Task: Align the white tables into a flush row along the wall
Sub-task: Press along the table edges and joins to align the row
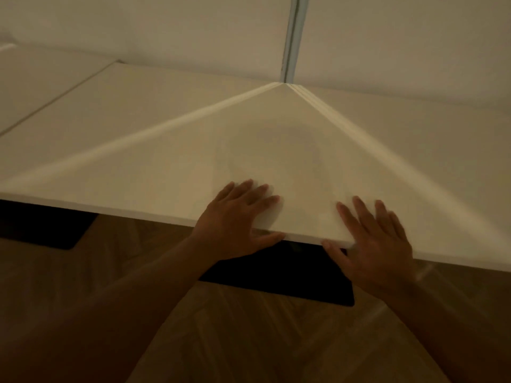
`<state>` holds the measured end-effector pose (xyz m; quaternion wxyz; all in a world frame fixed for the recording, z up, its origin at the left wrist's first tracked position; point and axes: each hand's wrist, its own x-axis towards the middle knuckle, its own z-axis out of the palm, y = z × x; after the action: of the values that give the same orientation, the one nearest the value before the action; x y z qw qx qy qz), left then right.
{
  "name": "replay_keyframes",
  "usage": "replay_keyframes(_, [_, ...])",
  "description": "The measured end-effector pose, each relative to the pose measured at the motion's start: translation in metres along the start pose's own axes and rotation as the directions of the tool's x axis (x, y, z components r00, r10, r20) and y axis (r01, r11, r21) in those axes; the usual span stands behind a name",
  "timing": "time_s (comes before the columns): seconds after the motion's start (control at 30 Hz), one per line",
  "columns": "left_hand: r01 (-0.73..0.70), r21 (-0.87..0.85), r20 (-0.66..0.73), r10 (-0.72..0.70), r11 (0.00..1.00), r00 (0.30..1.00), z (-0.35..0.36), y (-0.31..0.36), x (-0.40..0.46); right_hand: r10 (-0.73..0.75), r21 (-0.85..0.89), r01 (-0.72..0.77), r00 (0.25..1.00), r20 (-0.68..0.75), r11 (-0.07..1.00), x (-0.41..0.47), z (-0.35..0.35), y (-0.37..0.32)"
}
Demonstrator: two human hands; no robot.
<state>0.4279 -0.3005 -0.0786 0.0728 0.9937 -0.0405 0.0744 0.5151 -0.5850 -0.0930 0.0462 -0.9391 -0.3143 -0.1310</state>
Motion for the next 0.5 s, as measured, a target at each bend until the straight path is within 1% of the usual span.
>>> replay_keyframes(0.03, [-0.003,0.002,0.001,0.003,1.0,1.0,-0.001,-0.015,-0.011,-0.041,0.005,0.04,0.999,0.026,0.999,0.002,0.0,-0.012])
replay_keyframes(0.13, [0.03,0.072,0.115,-0.038,0.997,0.993,-0.014,-0.068,-0.042,-0.201,0.048,0.197,0.974,0.103,0.979,0.02,0.002,-0.059])
replay_keyframes(0.2, [0.125,0.111,0.148,-0.141,0.986,0.979,-0.028,-0.101,-0.06,-0.31,0.094,0.298,0.938,0.154,0.95,0.035,0.004,-0.099])
replay_keyframes(0.27, [0.221,0.133,0.161,-0.241,0.966,0.957,-0.041,-0.133,-0.077,-0.404,0.118,0.389,0.901,0.161,0.914,0.051,0.007,-0.14])
replay_keyframes(0.33, [0.258,0.151,0.178,-0.283,0.954,0.943,-0.049,-0.161,-0.095,-0.439,0.114,0.425,0.882,0.172,0.898,0.066,0.011,-0.177])
replay_keyframes(0.43, [0.268,0.162,0.163,-0.294,0.95,0.942,-0.057,-0.191,-0.114,-0.393,0.097,0.381,0.897,0.204,0.919,0.086,0.016,-0.227])
replay_keyframes(0.5, [0.269,0.159,0.127,-0.29,0.95,0.949,-0.062,-0.206,-0.121,-0.376,0.089,0.366,0.903,0.206,0.926,0.099,0.017,-0.259])
